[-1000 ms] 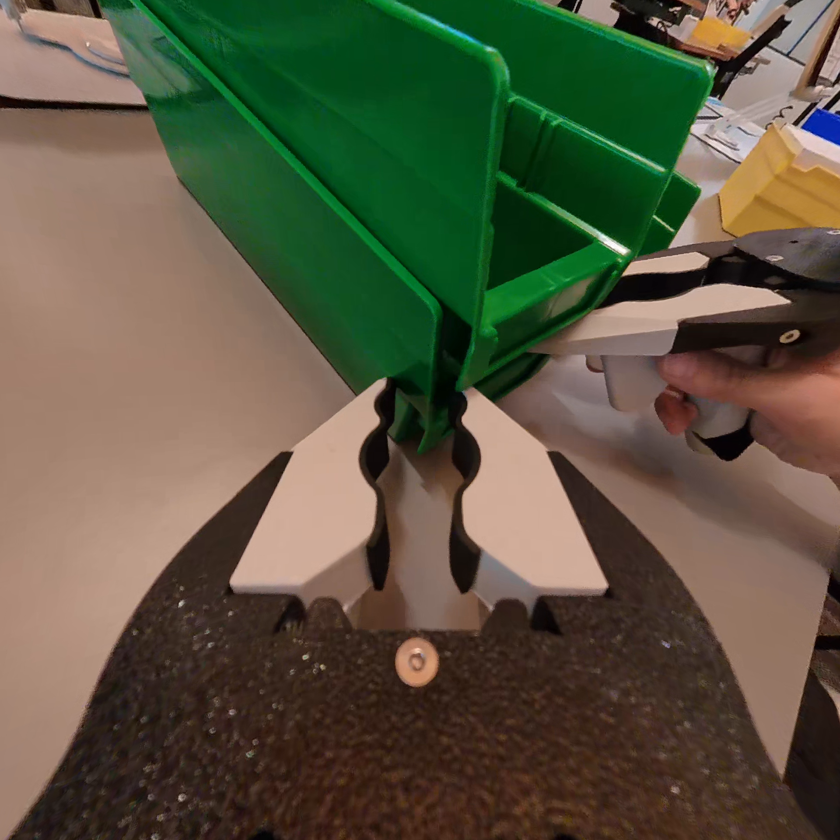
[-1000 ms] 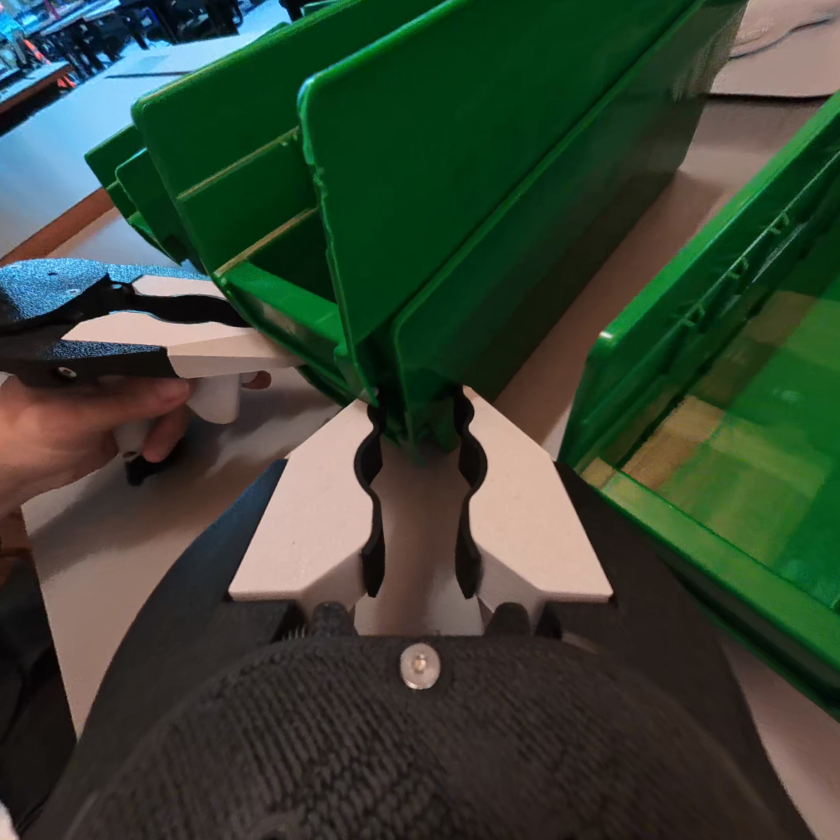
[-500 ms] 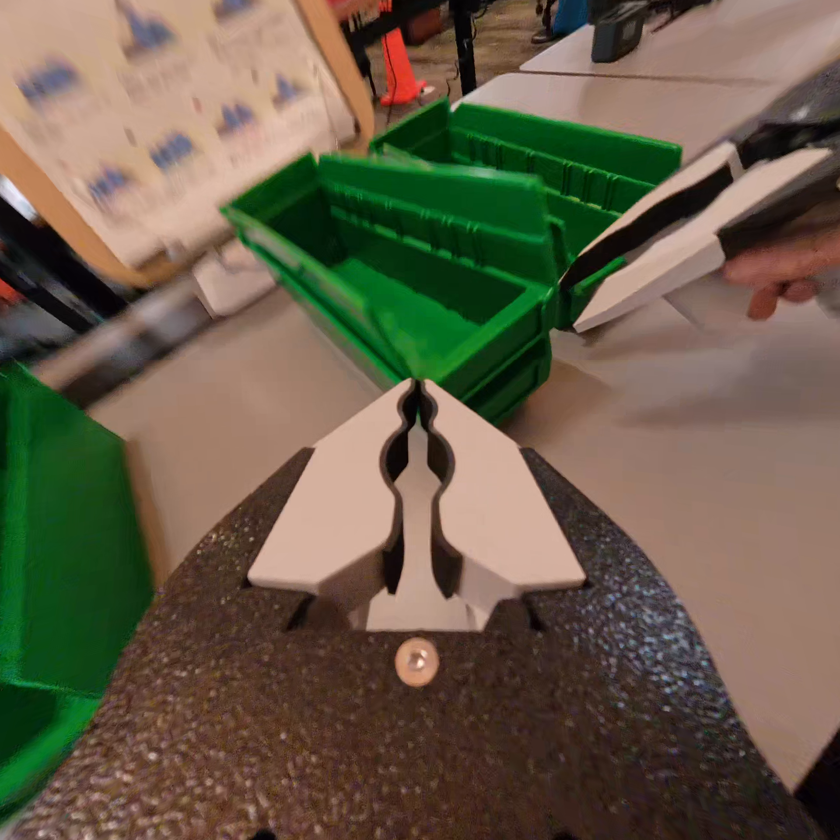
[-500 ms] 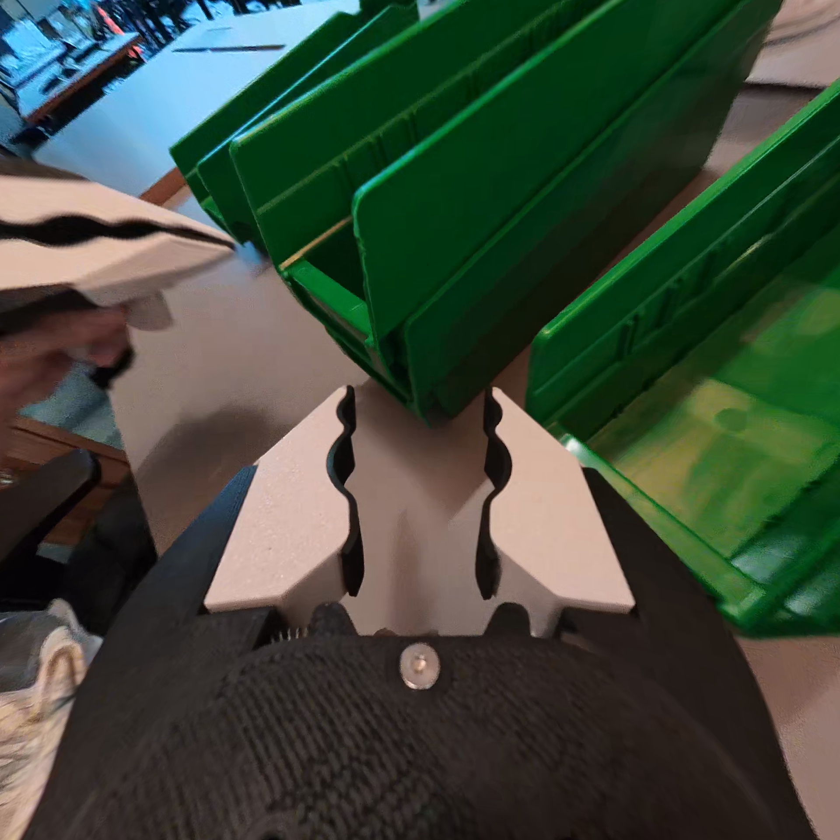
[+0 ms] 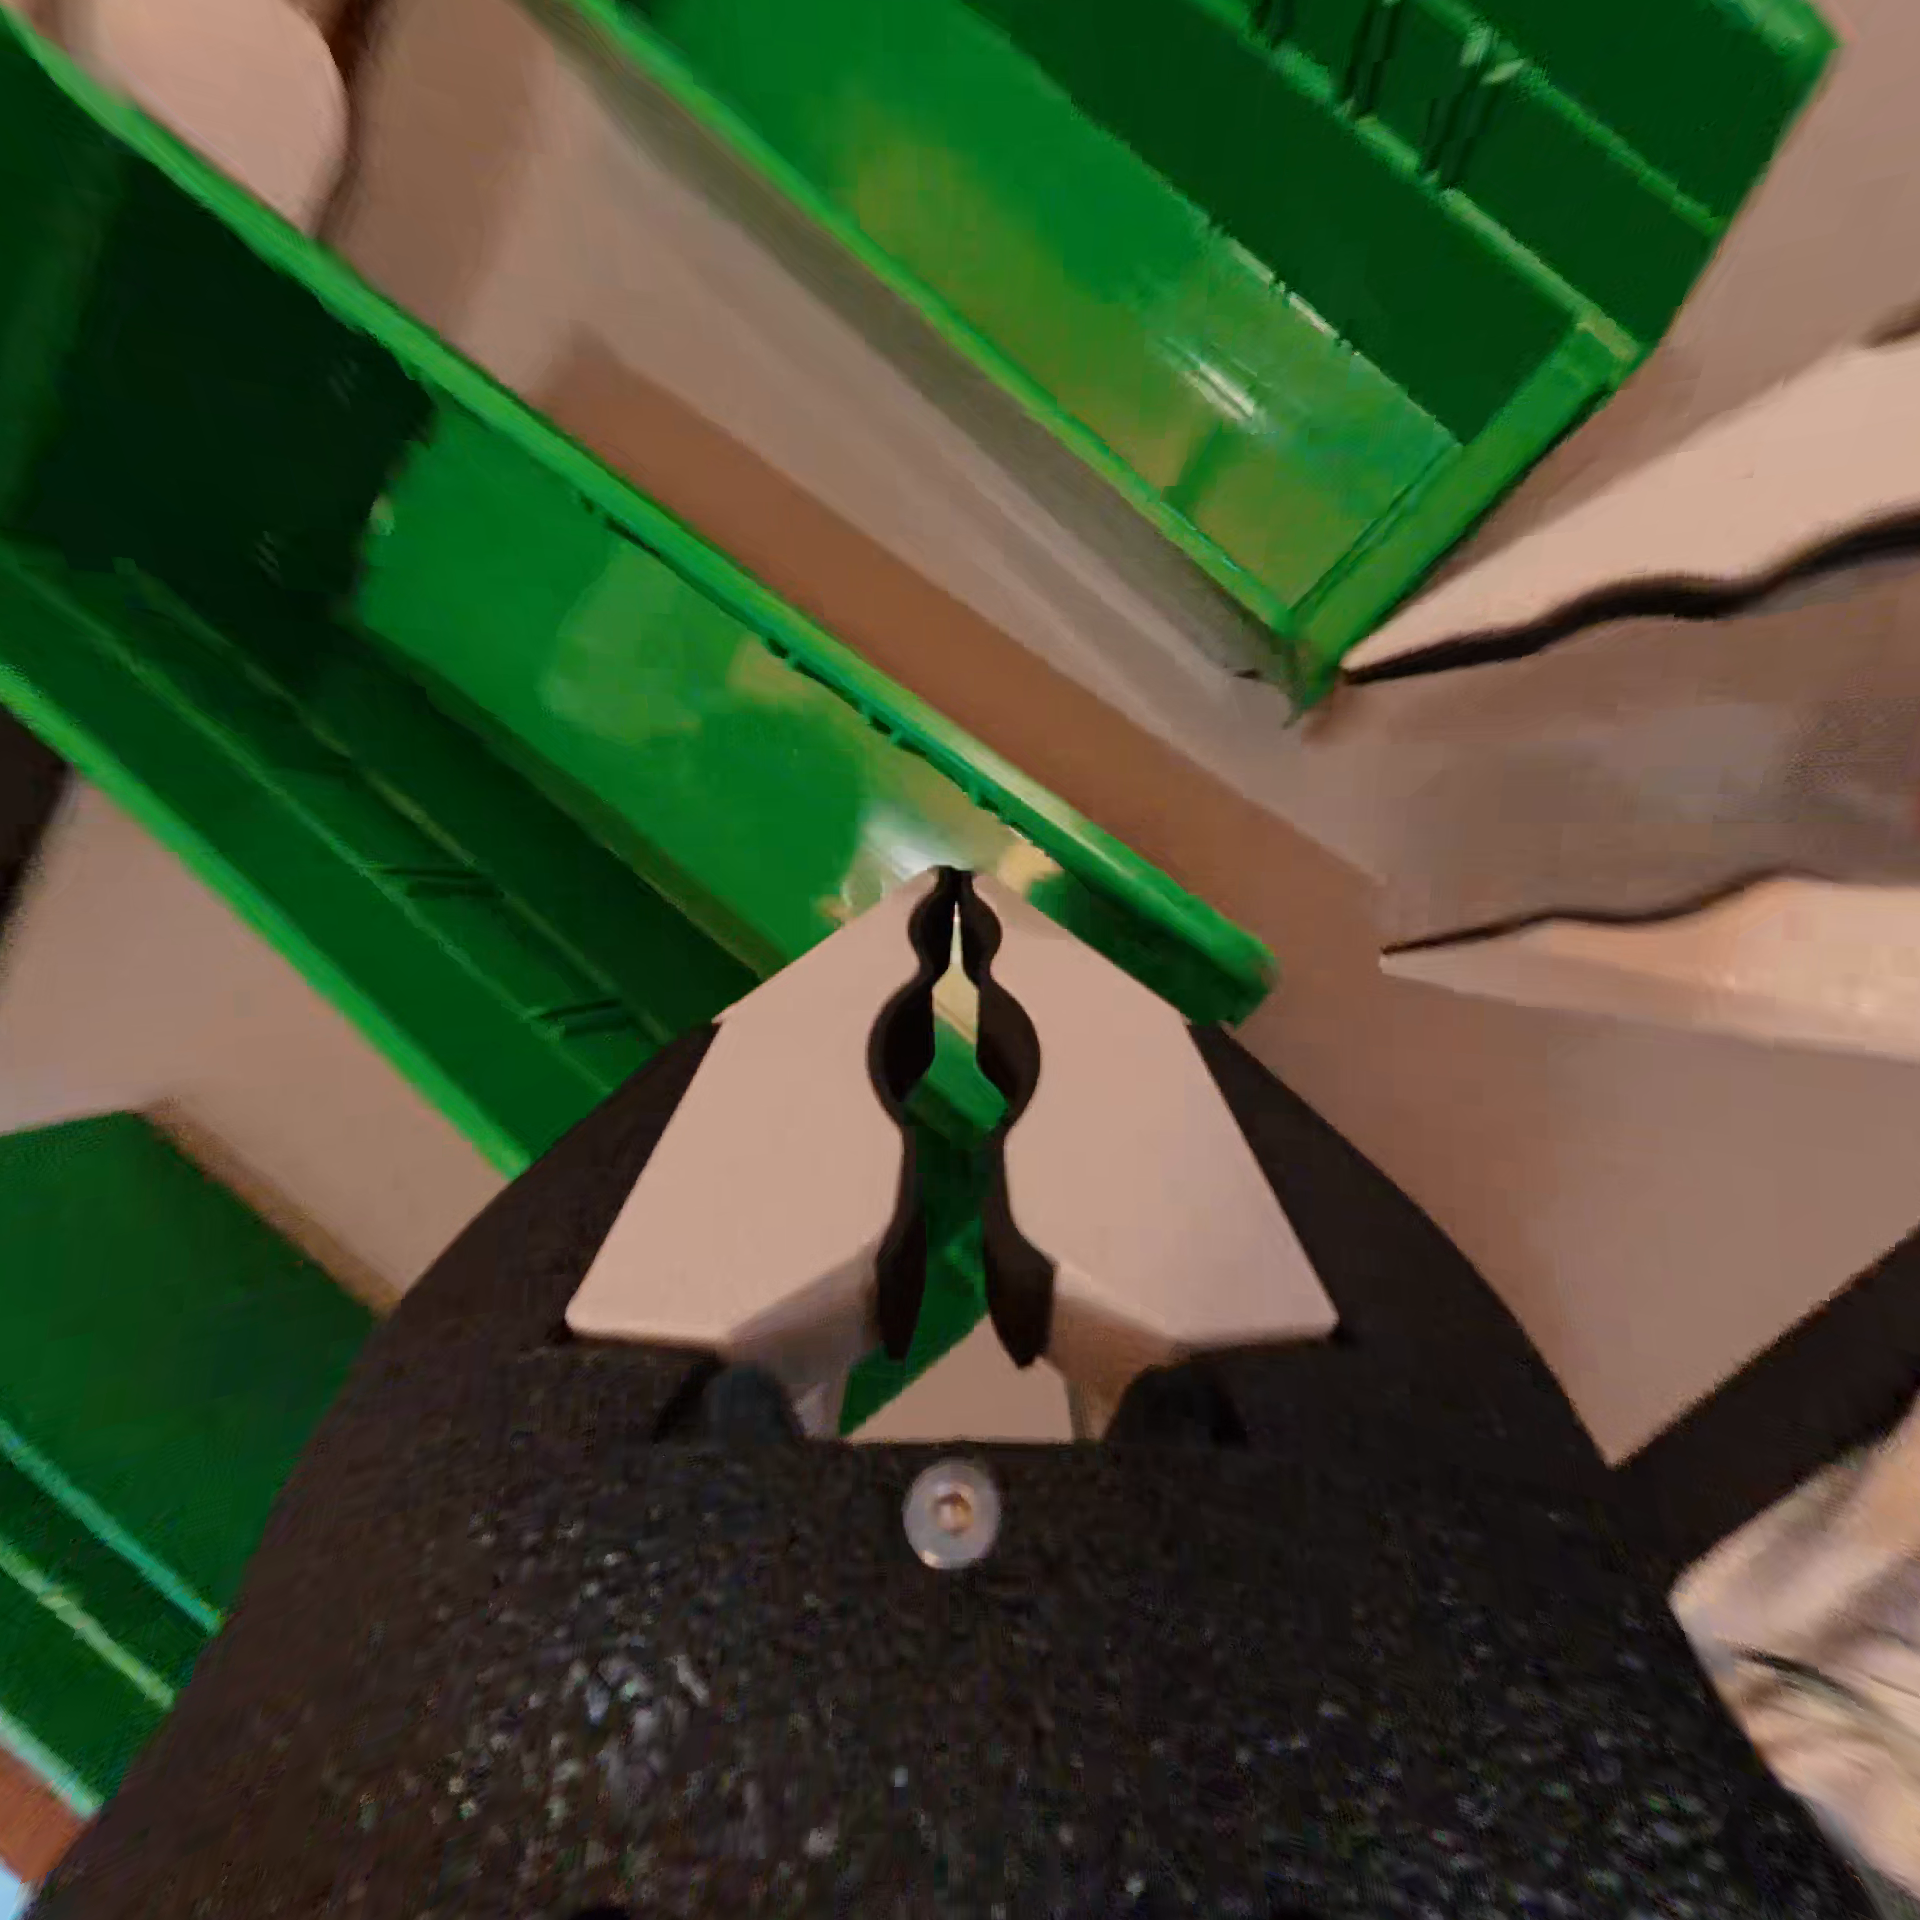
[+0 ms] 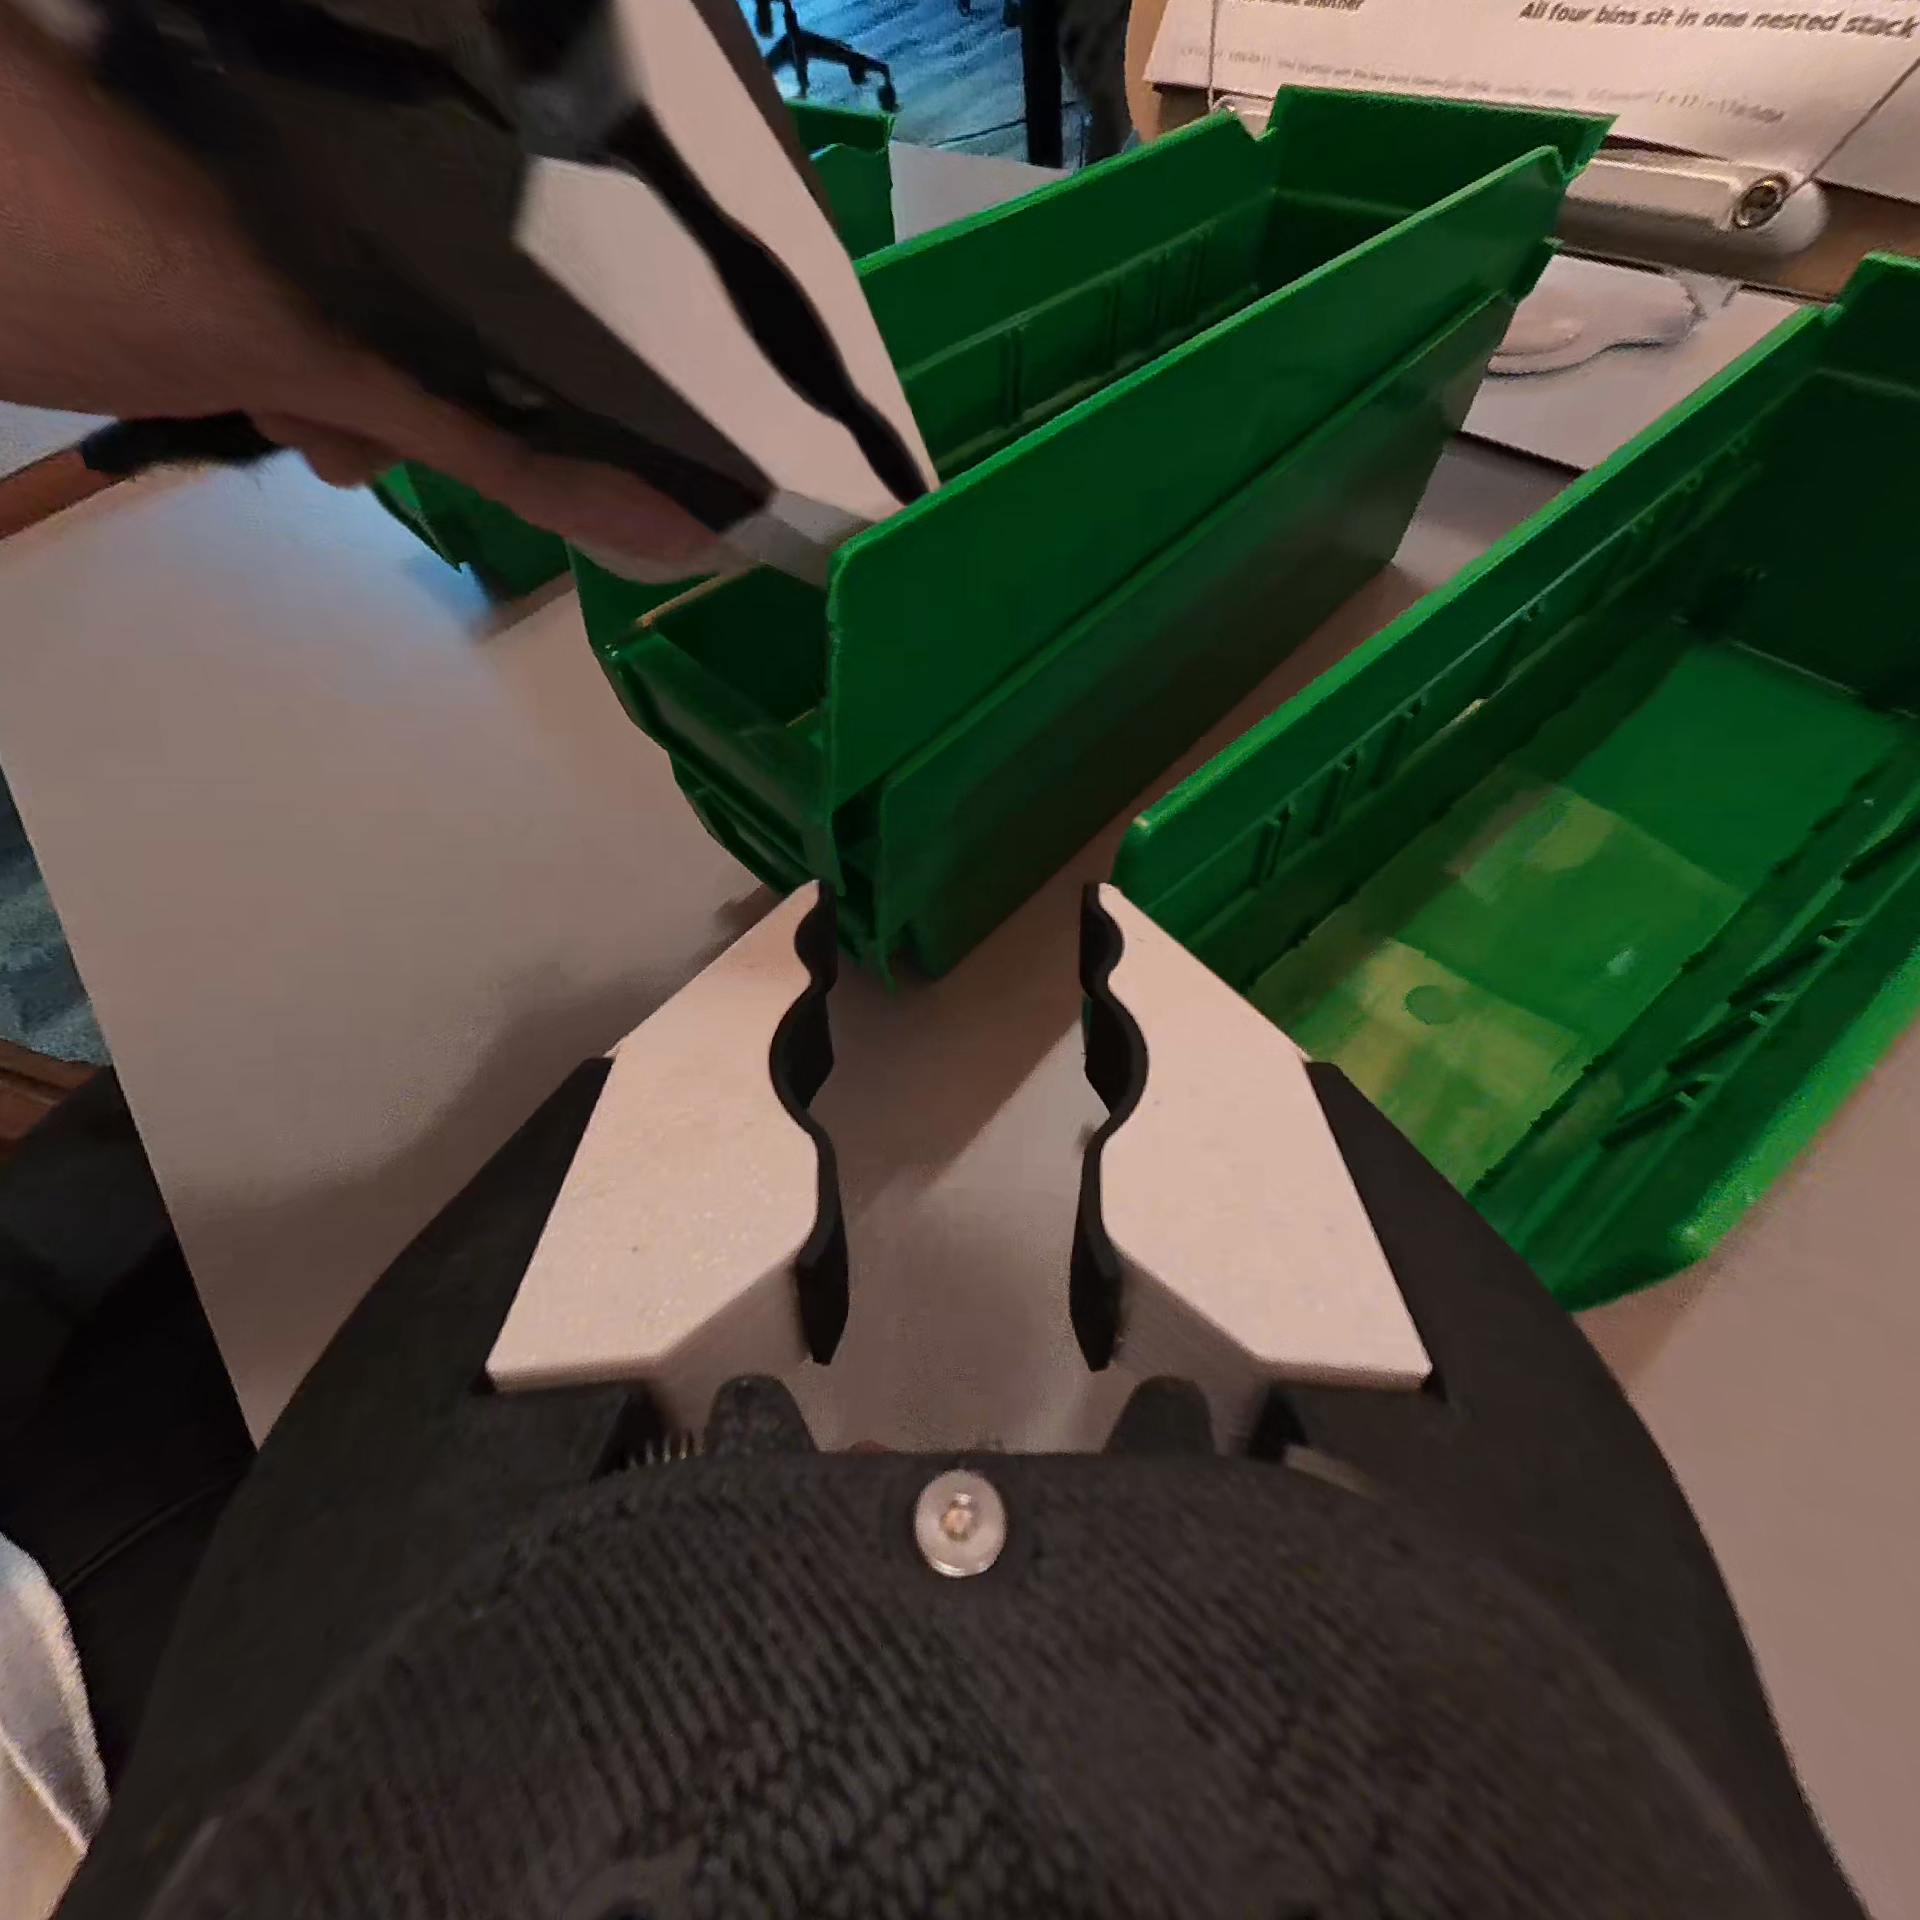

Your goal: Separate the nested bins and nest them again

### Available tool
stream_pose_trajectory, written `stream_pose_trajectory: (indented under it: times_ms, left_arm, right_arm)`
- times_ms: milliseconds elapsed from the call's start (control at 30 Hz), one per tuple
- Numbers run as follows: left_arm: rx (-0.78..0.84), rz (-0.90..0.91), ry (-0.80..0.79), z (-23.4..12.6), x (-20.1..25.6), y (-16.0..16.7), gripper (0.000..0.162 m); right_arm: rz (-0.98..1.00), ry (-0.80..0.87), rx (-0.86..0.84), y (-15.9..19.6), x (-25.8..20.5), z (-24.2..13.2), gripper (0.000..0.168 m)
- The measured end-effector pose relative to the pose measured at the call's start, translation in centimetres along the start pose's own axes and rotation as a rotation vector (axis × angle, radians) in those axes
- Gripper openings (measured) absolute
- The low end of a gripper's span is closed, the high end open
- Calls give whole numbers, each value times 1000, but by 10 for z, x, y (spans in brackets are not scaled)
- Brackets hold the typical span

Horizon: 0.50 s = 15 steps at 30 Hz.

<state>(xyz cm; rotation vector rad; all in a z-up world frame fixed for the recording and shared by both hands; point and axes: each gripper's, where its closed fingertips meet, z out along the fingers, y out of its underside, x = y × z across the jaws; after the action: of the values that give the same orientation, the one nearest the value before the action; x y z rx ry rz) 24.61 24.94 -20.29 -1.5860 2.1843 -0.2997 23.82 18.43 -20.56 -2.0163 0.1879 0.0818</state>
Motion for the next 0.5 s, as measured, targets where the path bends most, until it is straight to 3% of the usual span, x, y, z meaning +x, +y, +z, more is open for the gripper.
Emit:
stream_pose_trajectory:
  times_ms: [33,200,500]
  left_arm:
    - [-50,-65,31,9,-1,3,0]
    - [-236,-166,68,40,2,25,0]
    - [-231,-280,-69,52,-13,34,0]
  right_arm:
    - [4,3,2,0,2,-1,46]
    - [21,7,12,1,9,-4,46]
    - [27,2,2,5,11,1,46]
